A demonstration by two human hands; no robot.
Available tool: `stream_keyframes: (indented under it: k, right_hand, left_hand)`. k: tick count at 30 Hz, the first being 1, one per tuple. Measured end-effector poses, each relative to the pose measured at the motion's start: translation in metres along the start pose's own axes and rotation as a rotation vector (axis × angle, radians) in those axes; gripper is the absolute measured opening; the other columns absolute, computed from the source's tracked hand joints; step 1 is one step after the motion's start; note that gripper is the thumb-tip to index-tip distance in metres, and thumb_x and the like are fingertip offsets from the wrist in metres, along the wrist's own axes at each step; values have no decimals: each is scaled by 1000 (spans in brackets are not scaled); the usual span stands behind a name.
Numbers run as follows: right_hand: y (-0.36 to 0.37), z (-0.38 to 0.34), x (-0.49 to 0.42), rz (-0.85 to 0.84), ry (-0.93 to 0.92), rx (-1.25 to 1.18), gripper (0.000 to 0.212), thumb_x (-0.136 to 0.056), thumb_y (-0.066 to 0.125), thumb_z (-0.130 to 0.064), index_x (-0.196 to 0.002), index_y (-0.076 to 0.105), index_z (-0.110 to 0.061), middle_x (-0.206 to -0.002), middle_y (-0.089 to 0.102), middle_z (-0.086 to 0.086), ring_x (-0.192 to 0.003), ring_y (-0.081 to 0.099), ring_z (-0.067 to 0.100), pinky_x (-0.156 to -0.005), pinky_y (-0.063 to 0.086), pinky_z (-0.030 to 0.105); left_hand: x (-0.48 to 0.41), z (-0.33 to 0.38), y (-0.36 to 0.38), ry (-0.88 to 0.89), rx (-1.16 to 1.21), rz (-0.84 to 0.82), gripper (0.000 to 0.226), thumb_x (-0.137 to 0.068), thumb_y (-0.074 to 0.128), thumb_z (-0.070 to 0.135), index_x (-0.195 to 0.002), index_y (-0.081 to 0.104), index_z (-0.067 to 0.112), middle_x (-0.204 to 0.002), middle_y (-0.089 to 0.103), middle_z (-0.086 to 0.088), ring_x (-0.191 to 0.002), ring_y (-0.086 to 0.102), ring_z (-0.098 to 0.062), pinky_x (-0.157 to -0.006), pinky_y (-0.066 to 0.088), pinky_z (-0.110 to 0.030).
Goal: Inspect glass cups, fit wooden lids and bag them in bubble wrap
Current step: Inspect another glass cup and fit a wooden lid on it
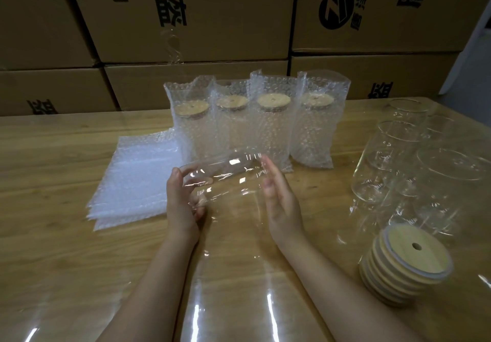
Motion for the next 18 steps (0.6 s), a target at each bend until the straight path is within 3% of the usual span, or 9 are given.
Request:
stream_keyframes:
  k: [2,5,9,12,14,18]
  right_hand:
    - [2,-3,0,0,-43,22,55,-90,39,-60,-136,48,-30,-145,47,-10,-135,38,-1,-107,31,14]
    - [1,-4,-1,16,-29,6,36,-91,40,-59,-111,57,-35,-144,48,-10,-134,40,0,-103,32,12]
    - [-1,-1,0,18,31,8,36,-86,44,-59,-89,59,-26,-145,45,-10,-127,40,-12,-94,31,3]
    - [-3,0,-3,45,89,-65,26,-86,54,-44,-79,62,-20,-141,46,-1,-111,44,-25,-85,32,-3]
    - [-6,1,-5,73,118,-124,25,-84,51,-39,-73,63,-20,-140,47,-1,-110,45,-24,-89,38,3]
    - [-12,0,-6,130,164,-165,28,-82,50,-49,-72,70,-32,-139,48,-6,-122,47,-7,-108,40,37]
  left_hand:
    - [0,0,-1,1,8,16,44,-82,40,60,-96,66,27,-80,62,-5,-40,35,-9,-37,18,-15]
    - [1,1,-1,2,0,33,40,-79,41,61,-90,68,33,-76,63,2,-42,37,-8,-37,21,-15]
    - [1,0,-2,-1,-61,77,42,-70,45,65,-95,63,35,-75,67,11,-43,39,-6,-39,27,-15]
    - [0,-2,1,6,-112,82,36,-77,45,57,-100,59,32,-83,67,9,-45,39,-9,-40,28,-20]
    - [1,-1,4,19,-182,63,31,-80,43,55,-98,58,34,-93,66,2,-44,42,-8,-43,29,-25]
    - [2,-2,10,10,-249,13,25,-84,43,51,-96,58,34,-93,65,-4,-43,42,-4,-38,30,-18]
Point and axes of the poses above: each hand's wrist, its own x-axis away from the middle knuckle, its own y-axis out of the palm, z = x × y, the point moved 6 cm from there along -x, towards the middle knuckle
